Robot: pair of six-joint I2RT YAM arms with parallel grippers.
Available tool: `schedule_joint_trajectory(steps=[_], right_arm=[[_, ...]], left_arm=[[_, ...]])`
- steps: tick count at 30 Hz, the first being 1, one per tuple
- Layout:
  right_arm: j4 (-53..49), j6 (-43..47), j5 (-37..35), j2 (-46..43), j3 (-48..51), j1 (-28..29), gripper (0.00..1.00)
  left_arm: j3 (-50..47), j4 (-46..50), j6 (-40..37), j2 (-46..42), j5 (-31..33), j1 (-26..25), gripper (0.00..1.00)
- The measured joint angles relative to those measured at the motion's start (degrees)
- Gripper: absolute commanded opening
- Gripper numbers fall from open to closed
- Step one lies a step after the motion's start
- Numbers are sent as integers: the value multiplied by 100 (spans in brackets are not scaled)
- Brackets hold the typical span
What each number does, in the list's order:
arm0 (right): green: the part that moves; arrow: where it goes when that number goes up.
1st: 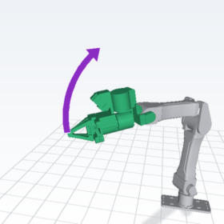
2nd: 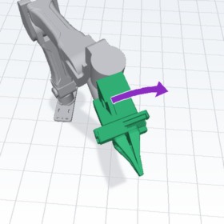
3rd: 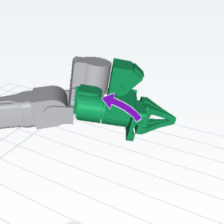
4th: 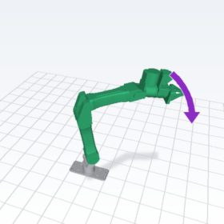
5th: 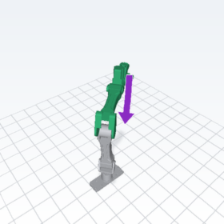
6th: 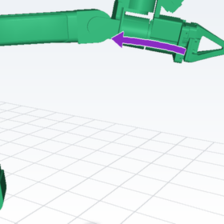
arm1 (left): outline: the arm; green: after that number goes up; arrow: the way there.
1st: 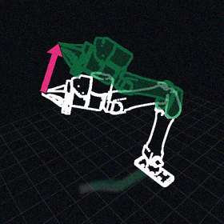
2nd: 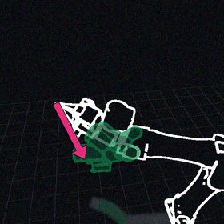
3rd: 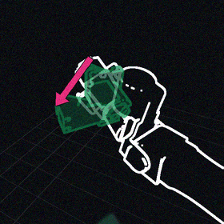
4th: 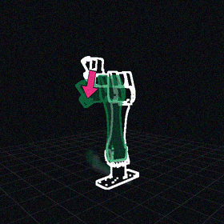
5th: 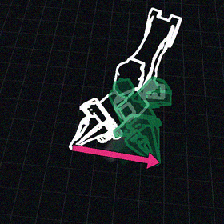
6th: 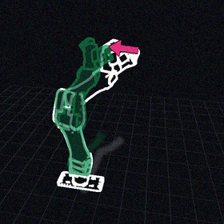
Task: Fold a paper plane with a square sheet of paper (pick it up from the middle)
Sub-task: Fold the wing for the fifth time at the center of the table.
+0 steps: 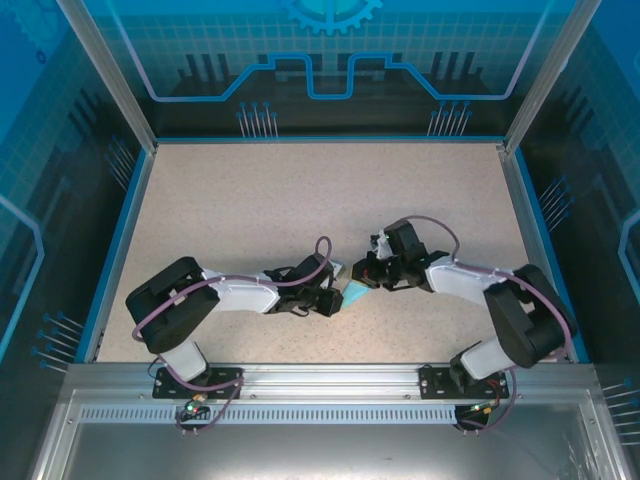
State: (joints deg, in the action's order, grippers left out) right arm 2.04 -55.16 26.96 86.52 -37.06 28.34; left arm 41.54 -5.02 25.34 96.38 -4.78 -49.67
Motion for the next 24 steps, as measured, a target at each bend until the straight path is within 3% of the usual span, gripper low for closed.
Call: schedule_joint_trajectory(steps=[8,15,24], right_arm=[[669,-341,-170,616,33,55,0],[463,-249,-623,841,-15,55,0],[188,55,-704,916,-186,48,0]], left_arm=[[-7,-13,0,0,0,-13,14],[-7,-17,0,0,2,-22,13],[-11,-24,0,4,2,-22,13]])
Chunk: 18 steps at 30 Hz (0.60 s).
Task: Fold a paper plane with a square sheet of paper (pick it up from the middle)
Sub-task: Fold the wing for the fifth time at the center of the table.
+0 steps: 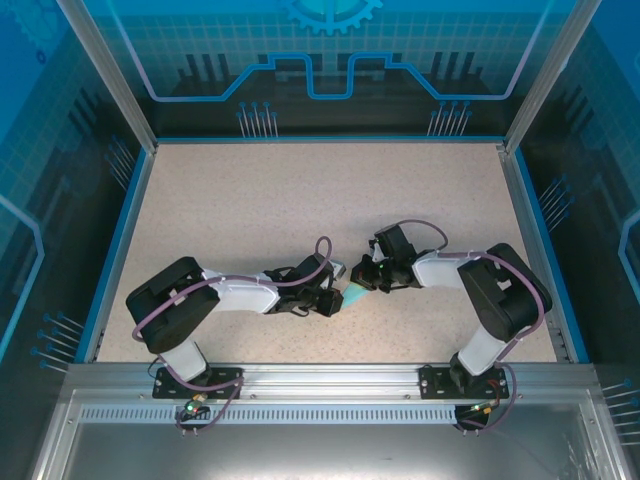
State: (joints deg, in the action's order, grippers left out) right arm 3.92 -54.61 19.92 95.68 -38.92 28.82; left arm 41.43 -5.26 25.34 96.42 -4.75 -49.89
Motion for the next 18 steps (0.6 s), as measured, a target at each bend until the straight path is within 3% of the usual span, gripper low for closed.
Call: schedule_joint_trajectory(steps=[18], right_arm=[[-48,448,704,376,-258,-796,0]], left_arm=[[-68,-184,-4,0,114,-11,14]])
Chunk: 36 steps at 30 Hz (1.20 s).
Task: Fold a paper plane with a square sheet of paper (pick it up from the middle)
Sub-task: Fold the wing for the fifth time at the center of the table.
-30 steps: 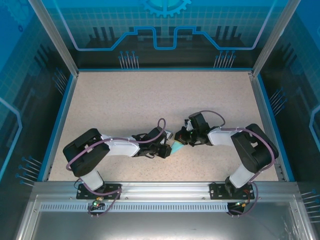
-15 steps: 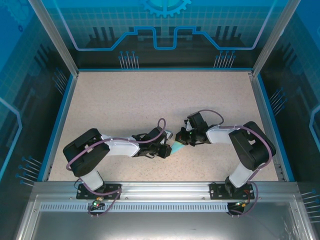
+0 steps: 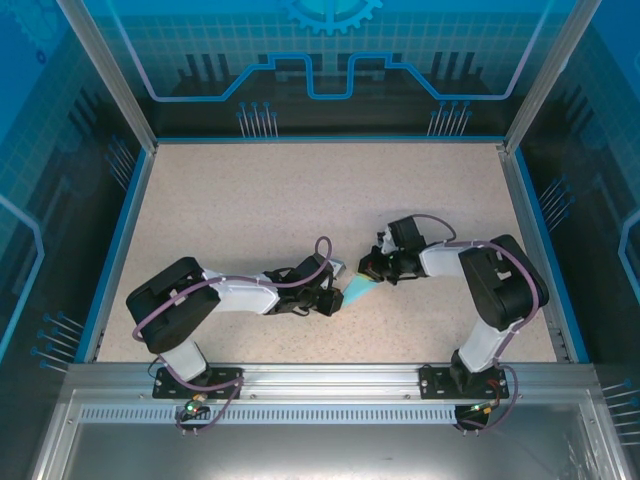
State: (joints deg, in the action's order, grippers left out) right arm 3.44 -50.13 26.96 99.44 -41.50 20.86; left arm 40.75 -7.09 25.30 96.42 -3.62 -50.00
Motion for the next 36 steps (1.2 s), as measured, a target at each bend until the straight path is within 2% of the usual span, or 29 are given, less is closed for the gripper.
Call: schedule_joint_trajectory(steps=[7,15,23,27,31,34,36], right_arm=[[4,111,81,166,-175,-457,0],[-94,225,236,345,-382,-673,0],[-92,437,-275,337,-551,-1196,0],[-280,544,-461,-4,-503,-1209,0],[-409,546,-420,-914,-264,-1147,0],[-358,367,-352,-1539,44,-807,0],[-245,144,-284,-1746,308,-369,0]], left_arm=[[-9,-15,-2,-7,42,0,13],[-13,2,-2,-28,103,0,14],[-83,144,-17,-140,127,0,14],[-83,142,-20,-140,127,0,14],[-79,146,-20,-140,127,0,14],[-76,144,-20,-140,125,0,14],[-70,144,-20,-133,125,0,13]])
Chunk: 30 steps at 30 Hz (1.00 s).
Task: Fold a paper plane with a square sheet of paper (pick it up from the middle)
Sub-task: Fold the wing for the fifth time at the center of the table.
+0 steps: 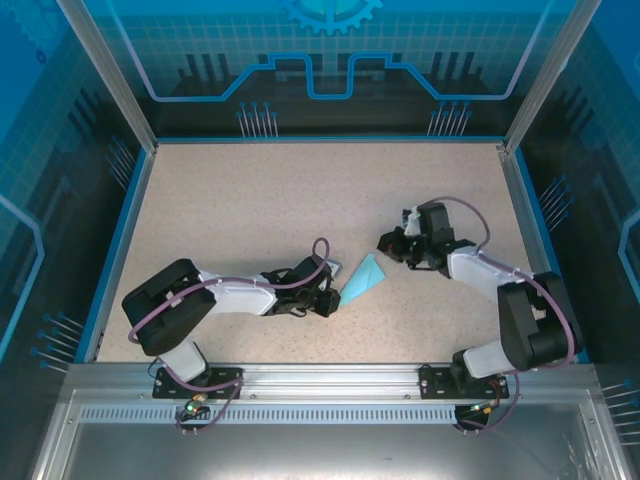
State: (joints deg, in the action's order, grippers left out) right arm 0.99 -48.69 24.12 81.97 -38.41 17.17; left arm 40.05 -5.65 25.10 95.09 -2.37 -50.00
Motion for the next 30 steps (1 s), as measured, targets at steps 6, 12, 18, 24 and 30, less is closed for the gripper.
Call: schedule_joint_trajectory(steps=[6,12,18,24,30], right_arm=[[341,-584,31,321,463,876,0],[647,-769,-31,920,466,1126,0],[457,-544,-271,1064,369,1147,0],[334,-245,-245,1226,197,1174,0],[361,-74,-122,1399,66,1172,0]], left_arm=[[37,70,-2,0,-4,0,13],[42,83,-4,0,-20,0,13],[42,103,-2,-20,-24,0,13],[42,310,0,-107,-39,-22,14],[39,660,2,-238,2,-107,14]])
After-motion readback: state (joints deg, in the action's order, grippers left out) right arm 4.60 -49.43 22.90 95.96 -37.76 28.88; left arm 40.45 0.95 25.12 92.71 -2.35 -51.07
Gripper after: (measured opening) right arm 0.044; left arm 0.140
